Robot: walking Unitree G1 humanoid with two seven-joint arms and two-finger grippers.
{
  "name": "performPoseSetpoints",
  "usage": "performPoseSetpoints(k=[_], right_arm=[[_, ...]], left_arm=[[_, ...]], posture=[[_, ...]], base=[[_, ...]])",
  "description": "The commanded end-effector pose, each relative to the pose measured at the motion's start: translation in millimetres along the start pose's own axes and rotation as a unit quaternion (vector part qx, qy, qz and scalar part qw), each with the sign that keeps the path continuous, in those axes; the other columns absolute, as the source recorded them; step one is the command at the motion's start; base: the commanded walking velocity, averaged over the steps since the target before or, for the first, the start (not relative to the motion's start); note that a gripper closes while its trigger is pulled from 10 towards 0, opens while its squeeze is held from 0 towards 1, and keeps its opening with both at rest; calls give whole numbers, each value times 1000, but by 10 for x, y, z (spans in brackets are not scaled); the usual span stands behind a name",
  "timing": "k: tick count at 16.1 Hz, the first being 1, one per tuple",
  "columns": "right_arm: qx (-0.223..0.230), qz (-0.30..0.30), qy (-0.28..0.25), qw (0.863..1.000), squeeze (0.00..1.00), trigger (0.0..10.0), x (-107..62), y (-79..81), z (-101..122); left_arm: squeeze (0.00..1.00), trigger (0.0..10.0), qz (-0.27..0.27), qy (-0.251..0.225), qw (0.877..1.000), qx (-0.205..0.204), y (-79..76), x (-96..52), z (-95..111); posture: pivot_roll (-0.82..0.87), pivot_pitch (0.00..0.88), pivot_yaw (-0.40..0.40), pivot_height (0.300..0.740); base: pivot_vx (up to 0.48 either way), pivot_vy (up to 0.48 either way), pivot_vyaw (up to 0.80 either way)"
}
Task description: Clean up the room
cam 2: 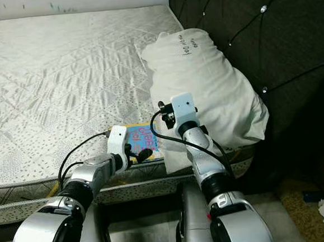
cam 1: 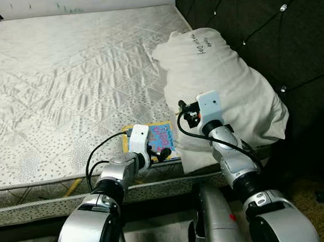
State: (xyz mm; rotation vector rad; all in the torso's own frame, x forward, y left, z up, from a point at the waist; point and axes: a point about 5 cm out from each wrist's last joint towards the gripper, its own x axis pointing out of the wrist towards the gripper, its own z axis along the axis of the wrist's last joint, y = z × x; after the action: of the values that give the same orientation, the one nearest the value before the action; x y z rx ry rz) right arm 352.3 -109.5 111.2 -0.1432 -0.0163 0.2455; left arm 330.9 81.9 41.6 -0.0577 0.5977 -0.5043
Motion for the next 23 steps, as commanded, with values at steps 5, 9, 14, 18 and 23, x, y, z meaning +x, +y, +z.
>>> performPoseSetpoints(k=[5,9,14,18,23], right_arm=[[3,-3,-11,1000,0,10000,58,-32,71],[4,-25,-23,999,0,10000,110,-97,136],[30,-45,-54,997,0,10000,152,-164,278],[57,-51,-85,994,0,10000,182,-223,397],[67,-44,-102,991,0,10000,208,-167,467]], left_arm=[[0,10000,174,-176,969,6,499,-410,355],[0,10000,246,-281,927,31,563,-833,378],[0,10000,322,-362,874,26,725,-1205,468],[0,10000,323,-392,859,59,677,-1284,558],[0,10000,314,-401,858,69,698,-1253,661]], posture=[[20,0,-2,540],[53,0,-6,540],[81,0,-11,540],[88,0,-10,540],[81,0,6,579]], base=[[0,0,0],[0,0,0],[0,0,0],[0,0,0],[0,0,0]])
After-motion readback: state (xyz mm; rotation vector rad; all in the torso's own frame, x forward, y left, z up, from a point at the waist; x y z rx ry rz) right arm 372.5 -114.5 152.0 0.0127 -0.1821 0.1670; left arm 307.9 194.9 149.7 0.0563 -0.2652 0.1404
